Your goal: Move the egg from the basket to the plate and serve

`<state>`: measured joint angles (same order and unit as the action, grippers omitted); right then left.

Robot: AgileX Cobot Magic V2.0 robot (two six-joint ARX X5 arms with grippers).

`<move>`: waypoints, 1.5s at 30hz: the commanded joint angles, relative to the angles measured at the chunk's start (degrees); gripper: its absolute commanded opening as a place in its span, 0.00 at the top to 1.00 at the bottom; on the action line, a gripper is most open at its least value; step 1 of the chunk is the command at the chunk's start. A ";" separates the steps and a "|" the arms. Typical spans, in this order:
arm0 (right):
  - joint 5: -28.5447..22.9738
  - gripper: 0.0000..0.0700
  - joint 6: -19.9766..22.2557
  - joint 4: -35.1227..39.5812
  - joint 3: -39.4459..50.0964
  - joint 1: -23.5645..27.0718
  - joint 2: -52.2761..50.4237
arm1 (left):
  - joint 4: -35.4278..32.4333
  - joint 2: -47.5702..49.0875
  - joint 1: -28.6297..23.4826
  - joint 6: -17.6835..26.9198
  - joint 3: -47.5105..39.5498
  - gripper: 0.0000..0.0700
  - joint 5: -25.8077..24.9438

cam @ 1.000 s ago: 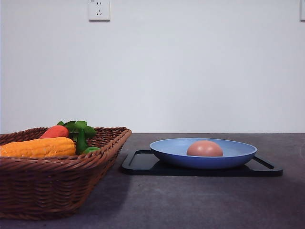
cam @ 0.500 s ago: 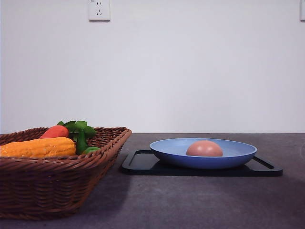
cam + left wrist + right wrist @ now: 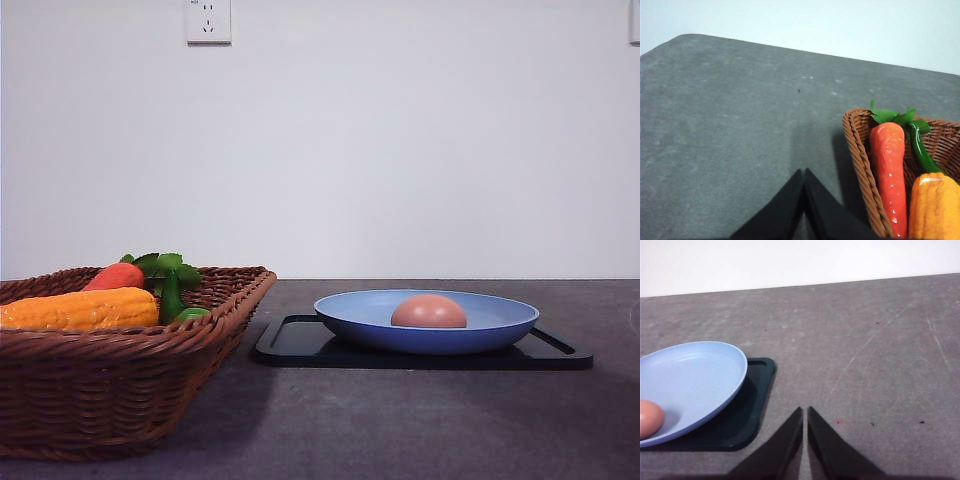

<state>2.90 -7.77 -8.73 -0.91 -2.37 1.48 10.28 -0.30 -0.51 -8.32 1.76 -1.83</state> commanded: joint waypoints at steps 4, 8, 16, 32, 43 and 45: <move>-0.13 1.00 -0.50 0.57 0.20 -0.17 -0.20 | 0.24 0.11 0.00 -0.11 -1.57 1.00 -0.11; -0.13 1.00 -0.50 0.59 0.20 -0.17 -0.20 | 0.24 0.11 0.00 -0.11 -1.57 1.00 -0.11; -0.13 1.00 -0.50 0.57 0.20 -0.17 -0.20 | 0.24 0.11 0.00 -0.11 -1.57 1.00 -0.09; -0.13 1.00 -0.50 0.58 0.20 -0.17 -0.20 | 0.24 0.11 0.00 -0.11 -1.57 1.00 -0.09; -0.13 1.00 -0.50 0.57 0.20 -0.17 -0.20 | 0.24 0.11 0.00 -0.11 -1.57 1.00 -0.09; -0.13 1.00 -0.50 0.58 0.20 -0.17 -0.20 | 0.24 0.11 0.00 -0.11 -1.57 1.00 -0.10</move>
<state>2.90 -7.77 -8.73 -0.91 -2.37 1.48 10.28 -0.30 -0.51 -8.32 1.76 -1.83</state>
